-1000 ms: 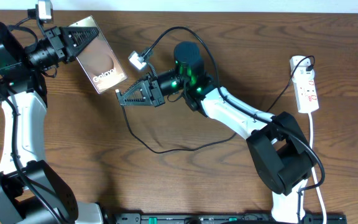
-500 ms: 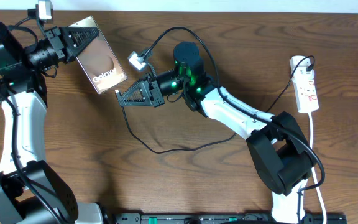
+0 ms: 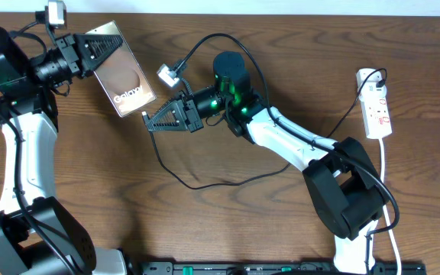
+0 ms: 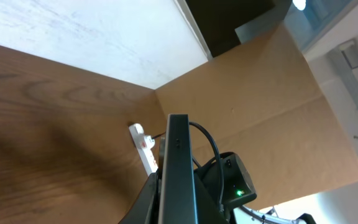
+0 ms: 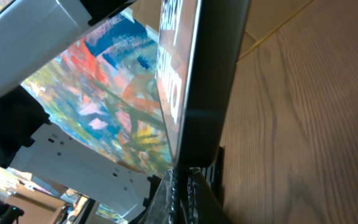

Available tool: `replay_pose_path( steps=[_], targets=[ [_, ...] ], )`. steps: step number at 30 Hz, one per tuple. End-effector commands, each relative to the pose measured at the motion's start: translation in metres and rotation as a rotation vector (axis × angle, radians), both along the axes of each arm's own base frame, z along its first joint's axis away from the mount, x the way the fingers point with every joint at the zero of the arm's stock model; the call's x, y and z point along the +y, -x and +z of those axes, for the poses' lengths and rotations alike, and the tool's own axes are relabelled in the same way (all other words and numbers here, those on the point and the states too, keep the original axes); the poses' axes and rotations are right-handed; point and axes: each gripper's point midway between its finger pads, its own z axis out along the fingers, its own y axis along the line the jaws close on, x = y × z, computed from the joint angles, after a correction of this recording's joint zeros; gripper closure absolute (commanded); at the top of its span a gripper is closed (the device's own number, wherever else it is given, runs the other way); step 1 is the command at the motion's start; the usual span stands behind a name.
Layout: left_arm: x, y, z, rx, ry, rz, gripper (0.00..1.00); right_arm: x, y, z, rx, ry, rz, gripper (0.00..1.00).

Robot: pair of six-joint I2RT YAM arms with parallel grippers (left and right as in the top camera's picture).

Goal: Plug charger to phone and switch on socket

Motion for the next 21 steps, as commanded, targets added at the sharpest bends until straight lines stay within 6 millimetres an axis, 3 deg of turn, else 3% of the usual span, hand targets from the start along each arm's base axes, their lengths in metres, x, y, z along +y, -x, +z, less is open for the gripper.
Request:
replay_pose_path(
  steps=[1, 21],
  targets=[
    [-0.0093, 0.0067, 0.0022, -0.035, -0.013, -0.053, 0.93, 0.0007, 0.0046, 0.0043, -0.024, -0.016, 0.026, 0.99],
    [-0.0158, 0.0049, 0.0017, -0.046, -0.02, -0.056, 0.93, -0.0014, 0.0076, 0.0096, -0.036, -0.032, 0.048, 0.99]
  ],
)
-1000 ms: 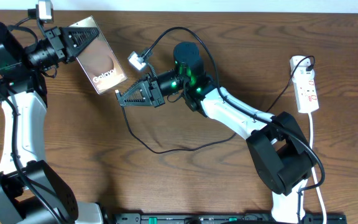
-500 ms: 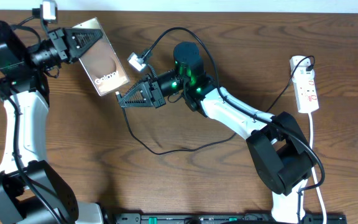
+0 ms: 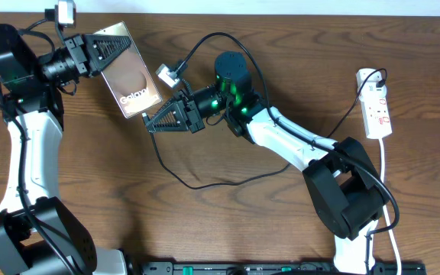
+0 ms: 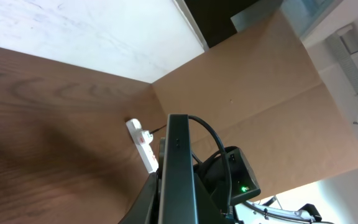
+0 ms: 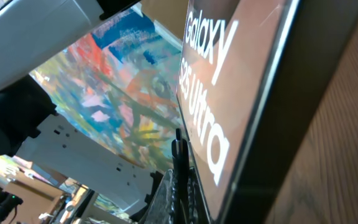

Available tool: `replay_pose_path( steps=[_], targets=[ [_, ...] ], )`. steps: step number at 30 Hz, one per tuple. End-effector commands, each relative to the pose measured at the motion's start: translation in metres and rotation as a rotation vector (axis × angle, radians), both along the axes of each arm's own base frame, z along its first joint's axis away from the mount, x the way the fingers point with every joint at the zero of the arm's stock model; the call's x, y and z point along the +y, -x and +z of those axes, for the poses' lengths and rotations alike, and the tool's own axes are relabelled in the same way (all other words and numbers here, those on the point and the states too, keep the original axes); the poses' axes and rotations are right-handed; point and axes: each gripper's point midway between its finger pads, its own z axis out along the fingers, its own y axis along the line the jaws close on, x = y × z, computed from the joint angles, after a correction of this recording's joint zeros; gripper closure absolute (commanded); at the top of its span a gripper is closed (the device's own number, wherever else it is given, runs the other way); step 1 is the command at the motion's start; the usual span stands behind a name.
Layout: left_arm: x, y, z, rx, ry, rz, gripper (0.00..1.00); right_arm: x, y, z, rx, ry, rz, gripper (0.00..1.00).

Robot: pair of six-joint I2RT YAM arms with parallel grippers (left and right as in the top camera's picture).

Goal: Plug charger to phone and switch on socket

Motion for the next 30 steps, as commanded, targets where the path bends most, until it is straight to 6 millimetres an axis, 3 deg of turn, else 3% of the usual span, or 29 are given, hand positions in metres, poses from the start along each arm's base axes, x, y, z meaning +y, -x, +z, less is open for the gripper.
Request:
replay_pose_path(
  steps=[1, 30],
  targets=[
    [-0.0011, 0.003, 0.0017, -0.013, -0.003, -0.016, 0.92, 0.0007, 0.0029, 0.0035, 0.002, 0.0, 0.018, 0.99],
    [-0.0035, 0.0081, 0.0022, -0.015, -0.001, -0.049, 0.93, -0.0023, -0.004, 0.0009, 0.019, 0.012, -0.003, 0.99]
  ],
)
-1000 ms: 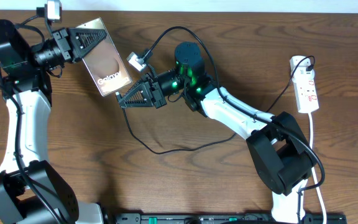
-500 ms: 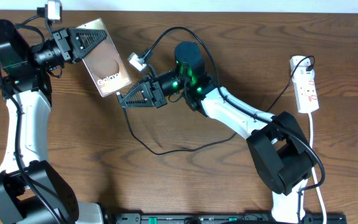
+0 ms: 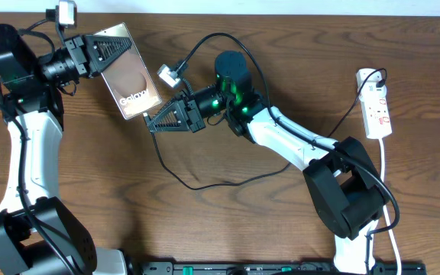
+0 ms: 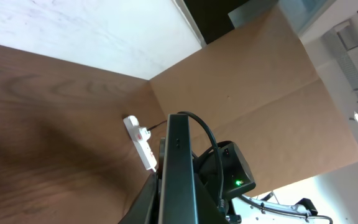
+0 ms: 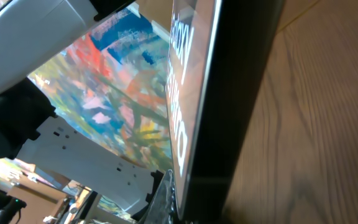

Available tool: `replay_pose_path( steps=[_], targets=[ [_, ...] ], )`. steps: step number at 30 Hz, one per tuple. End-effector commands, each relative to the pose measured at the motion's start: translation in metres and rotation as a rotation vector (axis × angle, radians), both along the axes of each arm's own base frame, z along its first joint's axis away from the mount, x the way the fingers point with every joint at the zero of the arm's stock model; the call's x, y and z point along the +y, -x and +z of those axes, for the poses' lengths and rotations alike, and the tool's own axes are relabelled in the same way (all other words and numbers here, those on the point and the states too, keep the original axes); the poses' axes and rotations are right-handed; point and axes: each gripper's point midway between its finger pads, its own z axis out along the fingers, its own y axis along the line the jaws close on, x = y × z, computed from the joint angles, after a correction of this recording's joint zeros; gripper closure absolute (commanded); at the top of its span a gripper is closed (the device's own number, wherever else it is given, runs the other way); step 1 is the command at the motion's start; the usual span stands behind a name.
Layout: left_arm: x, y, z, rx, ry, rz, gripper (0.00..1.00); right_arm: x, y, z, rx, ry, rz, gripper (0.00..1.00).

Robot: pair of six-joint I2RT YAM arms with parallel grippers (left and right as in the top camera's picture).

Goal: Plug charger to phone and switch on socket

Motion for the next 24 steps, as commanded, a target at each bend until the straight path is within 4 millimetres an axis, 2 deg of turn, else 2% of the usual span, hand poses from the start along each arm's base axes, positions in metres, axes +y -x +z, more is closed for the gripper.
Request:
replay_pose_path(
  steps=[1, 24],
  targets=[
    [-0.0022, 0.0054, 0.0019, -0.014, -0.002, -0.031, 0.93, -0.0009, -0.0019, 0.0037, -0.003, -0.004, 0.002, 0.99],
    [-0.0036, 0.0088, 0.0022, -0.016, -0.001, -0.053, 0.93, 0.0012, -0.0058, 0.0037, 0.014, 0.004, -0.024, 0.99]
  ],
)
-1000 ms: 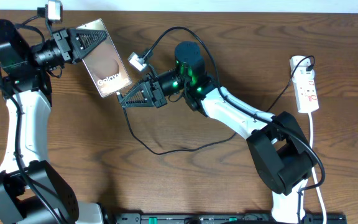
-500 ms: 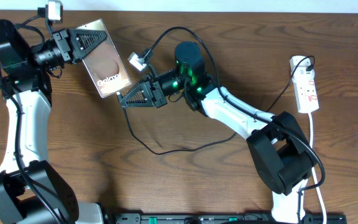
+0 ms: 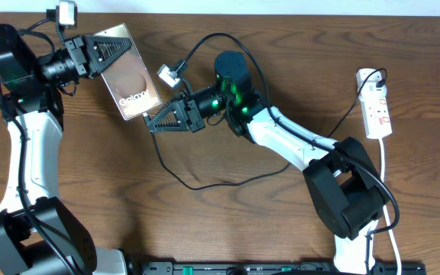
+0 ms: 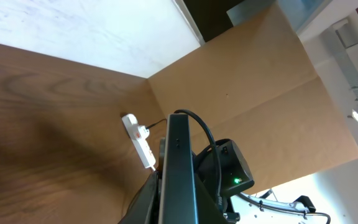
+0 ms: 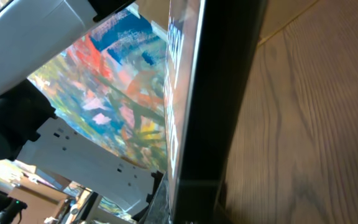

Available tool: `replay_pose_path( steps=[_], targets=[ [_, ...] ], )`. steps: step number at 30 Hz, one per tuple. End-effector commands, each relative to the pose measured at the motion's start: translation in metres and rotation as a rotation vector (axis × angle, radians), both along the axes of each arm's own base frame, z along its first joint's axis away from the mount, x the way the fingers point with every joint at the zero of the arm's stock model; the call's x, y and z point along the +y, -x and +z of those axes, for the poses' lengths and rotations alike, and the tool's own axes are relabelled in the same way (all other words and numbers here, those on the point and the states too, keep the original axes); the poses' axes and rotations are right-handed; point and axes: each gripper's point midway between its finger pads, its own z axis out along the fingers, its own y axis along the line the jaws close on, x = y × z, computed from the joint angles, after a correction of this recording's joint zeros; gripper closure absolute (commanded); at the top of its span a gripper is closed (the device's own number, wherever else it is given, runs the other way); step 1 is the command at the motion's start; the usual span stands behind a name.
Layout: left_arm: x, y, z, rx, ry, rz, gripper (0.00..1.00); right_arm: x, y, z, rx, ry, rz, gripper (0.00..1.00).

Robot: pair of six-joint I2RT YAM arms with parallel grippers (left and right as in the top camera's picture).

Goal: Plug charger to phone and switch on socket

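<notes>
In the overhead view my left gripper is shut on the top end of the phone, a slab with a brown lit screen, held tilted above the table. My right gripper sits at the phone's bottom edge, shut on the charger plug, whose black cable loops back across the table. The plug tip itself is hidden against the phone. The right wrist view shows the phone's dark edge filling the frame. The left wrist view looks along the phone's edge. The white power strip lies at far right.
A white adapter block on the cable hangs above the right gripper. The power strip also shows in the left wrist view, beyond the right arm. The right arm's base stands at lower right on the brown wooden table.
Almost nothing has moved. The phone's edge looks slightly more edge-on in the right wrist view, and the power strip sits a touch further left in the left wrist view.
First the left gripper held the phone lower and further left, with the right gripper's plug just below its bottom corner. Then the phone was higher and nearer the right gripper, the plug tip showing at its edge. Both have stayed there, edge against the gripper tips.
</notes>
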Motion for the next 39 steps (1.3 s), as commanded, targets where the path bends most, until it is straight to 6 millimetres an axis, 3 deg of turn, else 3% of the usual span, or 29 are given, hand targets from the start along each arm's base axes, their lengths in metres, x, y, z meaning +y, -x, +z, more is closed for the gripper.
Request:
replay_pose_path(
  steps=[1, 39],
  targets=[
    [-0.0031, 0.0078, 0.0021, -0.019, -0.003, -0.046, 0.93, 0.0008, -0.005, 0.0037, 0.005, 0.0, -0.019, 0.99],
    [-0.0031, 0.0078, 0.0012, -0.031, -0.008, -0.046, 0.92, 0.0047, -0.008, 0.0045, 0.033, 0.011, -0.047, 0.99]
  ],
)
